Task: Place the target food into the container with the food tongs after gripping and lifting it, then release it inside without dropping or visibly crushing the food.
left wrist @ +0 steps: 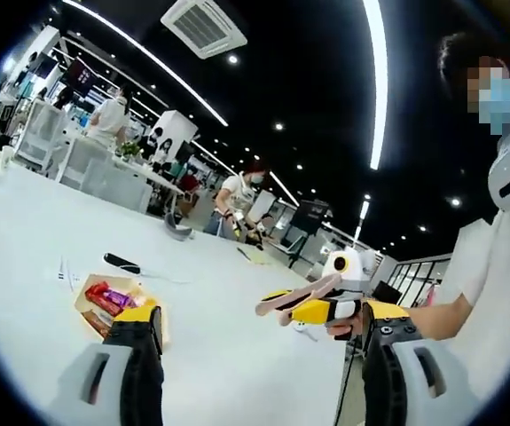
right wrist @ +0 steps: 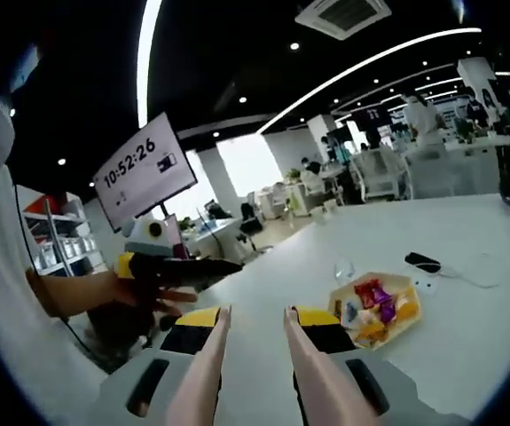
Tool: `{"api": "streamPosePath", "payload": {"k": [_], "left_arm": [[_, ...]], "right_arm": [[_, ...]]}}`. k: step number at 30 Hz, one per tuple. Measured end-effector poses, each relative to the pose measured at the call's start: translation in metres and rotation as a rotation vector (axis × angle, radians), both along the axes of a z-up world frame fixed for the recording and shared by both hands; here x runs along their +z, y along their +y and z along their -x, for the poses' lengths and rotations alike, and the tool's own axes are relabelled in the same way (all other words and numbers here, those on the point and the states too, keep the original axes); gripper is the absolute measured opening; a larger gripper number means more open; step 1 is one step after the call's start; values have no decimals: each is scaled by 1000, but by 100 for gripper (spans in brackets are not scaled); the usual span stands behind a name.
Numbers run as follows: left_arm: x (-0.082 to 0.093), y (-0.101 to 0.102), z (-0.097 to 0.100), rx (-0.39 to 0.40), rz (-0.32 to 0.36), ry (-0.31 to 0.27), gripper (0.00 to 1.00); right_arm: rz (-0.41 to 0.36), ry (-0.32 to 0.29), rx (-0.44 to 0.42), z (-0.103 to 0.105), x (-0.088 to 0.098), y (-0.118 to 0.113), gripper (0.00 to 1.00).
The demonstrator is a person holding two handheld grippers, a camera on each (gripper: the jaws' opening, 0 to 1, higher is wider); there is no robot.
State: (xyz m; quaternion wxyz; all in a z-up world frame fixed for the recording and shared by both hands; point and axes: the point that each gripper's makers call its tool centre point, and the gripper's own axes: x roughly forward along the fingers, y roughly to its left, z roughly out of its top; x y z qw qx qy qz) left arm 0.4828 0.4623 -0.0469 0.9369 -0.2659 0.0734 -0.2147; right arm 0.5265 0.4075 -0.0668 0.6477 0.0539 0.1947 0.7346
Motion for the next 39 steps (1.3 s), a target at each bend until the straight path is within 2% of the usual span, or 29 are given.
{"api": "streamPosePath", "payload": {"k": [4,7,10,11,13,15,16,18,22,25,27,30,35,36,37,39], "left_arm": [[0,-9,4,-54,12,-1,99],[0,-8,3,-52,24,17,99],[4,-8,6,-47,29,2,99],[4,-8,7,-49,31,3,99],[4,-9,8,-64,32,-1,98],[1,-9,7,-75,38,5,96],[1,-9,6,-75,45,20,96],[6,-12,7,-80,56,5,98],[8,-18,8,-91,68,1,95],[5,-23,6,-116,58,7,93],[3,-25,7,-119,57,34,94],[12,-35,17,-147,49,12,91],[5,-39,19,-181,27,19,87],[4,-39,19,-182,27,20,86],[2,-38,18,-178,30,36,86],[6,-39,21,-181,30,26,84]], "right_arm": [[-53,-15,26,4,11,6,30],[-72,51,14,4,10,12,30],[-62,50,36,8,6,15,30],[-57,23,58,12,4,16,30],[-67,18,64,15,6,16,30],[-76,42,53,15,8,16,30],[-84,78,41,16,10,16,30],[-103,100,69,22,14,15,30],[-106,73,79,22,17,12,30],[-154,106,85,22,26,9,29],[-151,126,79,23,26,8,29],[-144,85,119,35,24,7,29],[-148,54,165,50,23,4,29],[-151,55,168,51,23,3,29],[-149,98,171,55,23,3,29],[-159,110,208,67,24,2,29]]}}
